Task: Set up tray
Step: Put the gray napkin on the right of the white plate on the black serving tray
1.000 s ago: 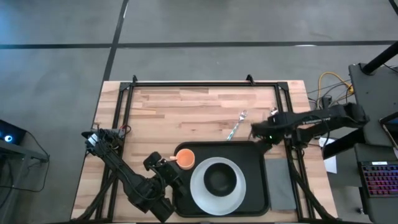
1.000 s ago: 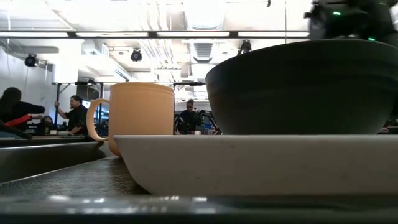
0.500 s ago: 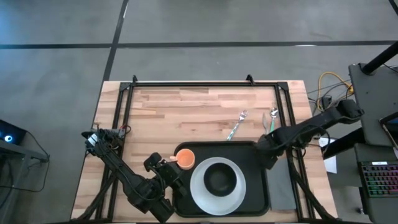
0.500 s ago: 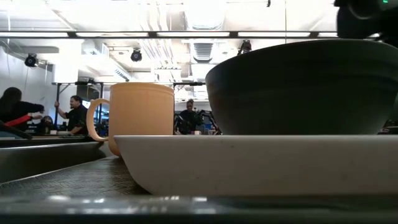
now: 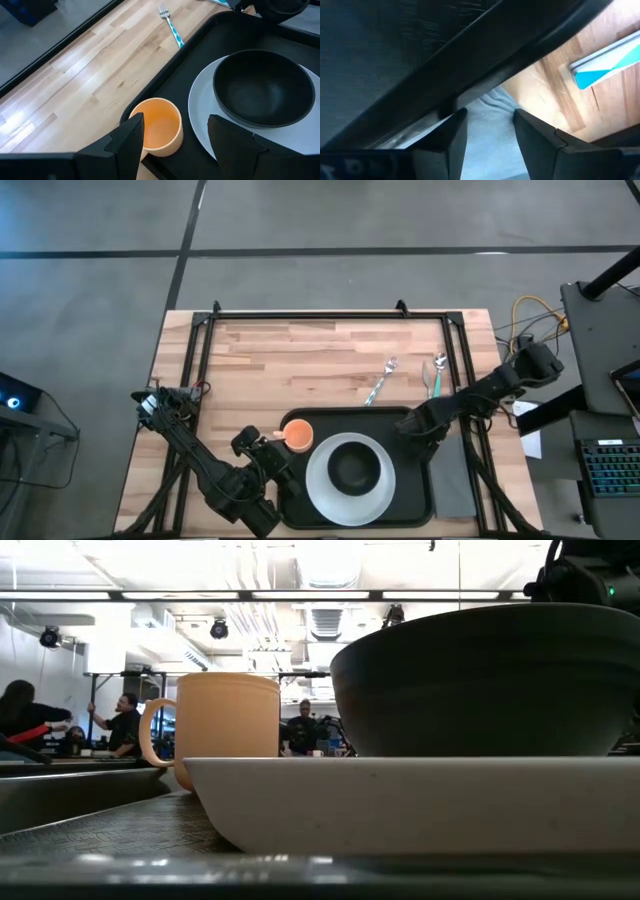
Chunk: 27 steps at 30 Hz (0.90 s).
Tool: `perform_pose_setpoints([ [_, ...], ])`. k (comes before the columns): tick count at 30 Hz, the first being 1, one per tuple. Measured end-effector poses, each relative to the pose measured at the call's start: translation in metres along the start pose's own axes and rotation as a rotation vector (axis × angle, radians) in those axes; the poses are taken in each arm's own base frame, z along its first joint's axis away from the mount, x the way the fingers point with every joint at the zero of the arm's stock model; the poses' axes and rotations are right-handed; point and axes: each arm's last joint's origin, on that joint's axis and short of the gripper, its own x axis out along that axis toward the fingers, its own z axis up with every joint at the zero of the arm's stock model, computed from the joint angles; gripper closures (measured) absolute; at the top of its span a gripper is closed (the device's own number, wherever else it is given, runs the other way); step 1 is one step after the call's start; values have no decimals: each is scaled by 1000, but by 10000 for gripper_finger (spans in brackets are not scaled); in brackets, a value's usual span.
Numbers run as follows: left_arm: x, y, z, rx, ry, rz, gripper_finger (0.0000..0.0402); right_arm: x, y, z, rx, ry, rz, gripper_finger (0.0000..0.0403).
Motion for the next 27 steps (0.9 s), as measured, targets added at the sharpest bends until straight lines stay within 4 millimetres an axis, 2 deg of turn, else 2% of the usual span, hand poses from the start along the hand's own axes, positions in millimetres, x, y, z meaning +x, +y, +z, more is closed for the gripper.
perform_pose_setpoints([
  [5,0,0,0,1,2,0,203,3,1,2,-17,-8,-19,247],
  [10,0,0,0,1,2,0,203,3,1,3,32,-54,-31,262],
  [18,0,0,0,1,2,1,203,4,4,2,100,-72,-21,332],
  [23,0,0,0,2,2,1,203,6,8,-3,68,-86,-24,382],
  [27,0,0,0,2,2,1,203,2,10,-13,14,-106,-23,388],
])
